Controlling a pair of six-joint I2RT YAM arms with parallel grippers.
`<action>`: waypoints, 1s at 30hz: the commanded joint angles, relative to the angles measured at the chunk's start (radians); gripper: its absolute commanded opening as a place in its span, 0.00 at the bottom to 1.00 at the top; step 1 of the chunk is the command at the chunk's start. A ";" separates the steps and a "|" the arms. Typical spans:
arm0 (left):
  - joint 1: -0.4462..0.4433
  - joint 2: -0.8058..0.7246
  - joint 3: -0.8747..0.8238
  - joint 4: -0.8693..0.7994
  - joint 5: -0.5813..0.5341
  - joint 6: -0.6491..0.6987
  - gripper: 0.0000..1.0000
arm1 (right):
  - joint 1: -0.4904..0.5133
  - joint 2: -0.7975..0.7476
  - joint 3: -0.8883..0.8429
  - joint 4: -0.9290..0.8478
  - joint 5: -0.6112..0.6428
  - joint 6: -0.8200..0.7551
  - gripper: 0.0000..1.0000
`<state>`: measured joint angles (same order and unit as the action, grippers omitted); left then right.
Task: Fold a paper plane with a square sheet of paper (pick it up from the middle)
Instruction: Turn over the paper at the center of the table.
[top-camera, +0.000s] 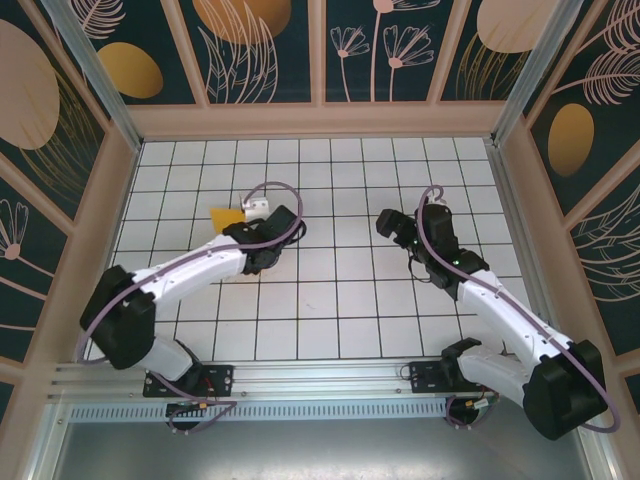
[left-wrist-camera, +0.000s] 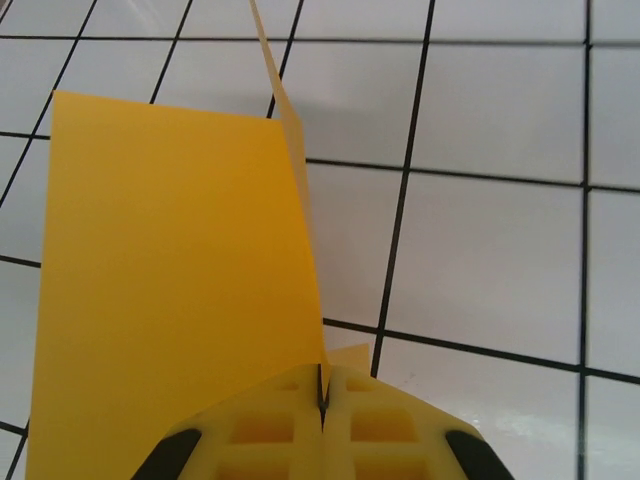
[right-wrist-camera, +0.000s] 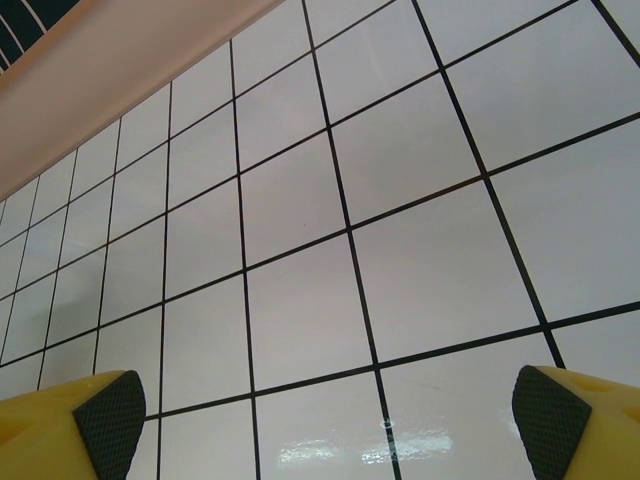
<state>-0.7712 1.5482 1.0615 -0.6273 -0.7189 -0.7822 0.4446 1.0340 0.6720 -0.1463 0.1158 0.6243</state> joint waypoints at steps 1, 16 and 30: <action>-0.041 0.119 0.063 -0.060 -0.104 -0.044 0.03 | -0.007 -0.020 -0.017 0.032 0.019 -0.007 0.99; -0.175 0.468 0.274 0.041 0.014 -0.017 0.15 | -0.032 -0.004 -0.029 -0.003 -0.011 0.064 0.97; -0.174 0.173 0.127 0.298 0.324 0.020 0.49 | -0.037 0.081 -0.013 0.018 -0.224 0.040 0.96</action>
<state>-0.9474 1.8267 1.2125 -0.4393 -0.4835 -0.7704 0.4072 1.0893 0.6521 -0.1562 -0.0013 0.6670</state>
